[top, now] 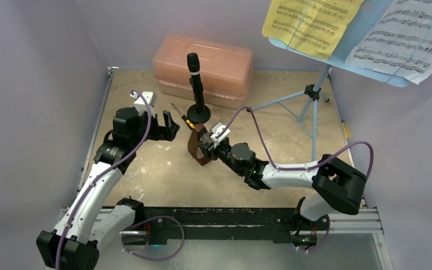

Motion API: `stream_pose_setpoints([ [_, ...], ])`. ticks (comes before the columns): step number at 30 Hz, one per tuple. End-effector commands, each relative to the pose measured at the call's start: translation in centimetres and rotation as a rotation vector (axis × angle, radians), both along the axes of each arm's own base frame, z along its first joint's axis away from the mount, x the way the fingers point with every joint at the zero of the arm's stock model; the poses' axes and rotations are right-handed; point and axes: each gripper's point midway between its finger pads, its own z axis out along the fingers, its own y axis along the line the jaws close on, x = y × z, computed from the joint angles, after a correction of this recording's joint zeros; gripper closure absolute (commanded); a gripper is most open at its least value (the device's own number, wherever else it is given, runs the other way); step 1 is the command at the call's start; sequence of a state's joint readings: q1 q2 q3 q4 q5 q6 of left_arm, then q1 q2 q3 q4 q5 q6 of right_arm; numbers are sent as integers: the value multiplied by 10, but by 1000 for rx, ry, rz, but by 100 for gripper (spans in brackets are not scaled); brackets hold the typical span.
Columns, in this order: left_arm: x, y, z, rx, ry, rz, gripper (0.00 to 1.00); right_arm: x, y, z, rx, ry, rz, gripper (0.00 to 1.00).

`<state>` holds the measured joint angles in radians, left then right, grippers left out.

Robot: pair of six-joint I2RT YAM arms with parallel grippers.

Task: Pack up the instrument practice props
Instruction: Close the cover of the metronome.

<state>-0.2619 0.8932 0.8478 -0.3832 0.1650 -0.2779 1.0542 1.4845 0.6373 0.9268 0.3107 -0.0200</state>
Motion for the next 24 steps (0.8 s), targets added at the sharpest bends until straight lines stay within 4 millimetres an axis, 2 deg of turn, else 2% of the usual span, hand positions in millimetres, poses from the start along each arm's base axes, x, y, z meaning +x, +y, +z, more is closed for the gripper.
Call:
stream_pose_setpoints([
  [1,3,-1,20,-30,-60,-3,1,-2,-2,20,9,-74,20,93],
  [11,2,-2,21,-30,-64,-8,2,-1,-3,33,8,-111,36,93],
  [16,2,-2,21,-32,-64,-11,2,-8,0,42,35,-123,82,93],
  [24,2,-2,21,-33,-65,-13,2,-3,0,26,-2,-101,99,94],
])
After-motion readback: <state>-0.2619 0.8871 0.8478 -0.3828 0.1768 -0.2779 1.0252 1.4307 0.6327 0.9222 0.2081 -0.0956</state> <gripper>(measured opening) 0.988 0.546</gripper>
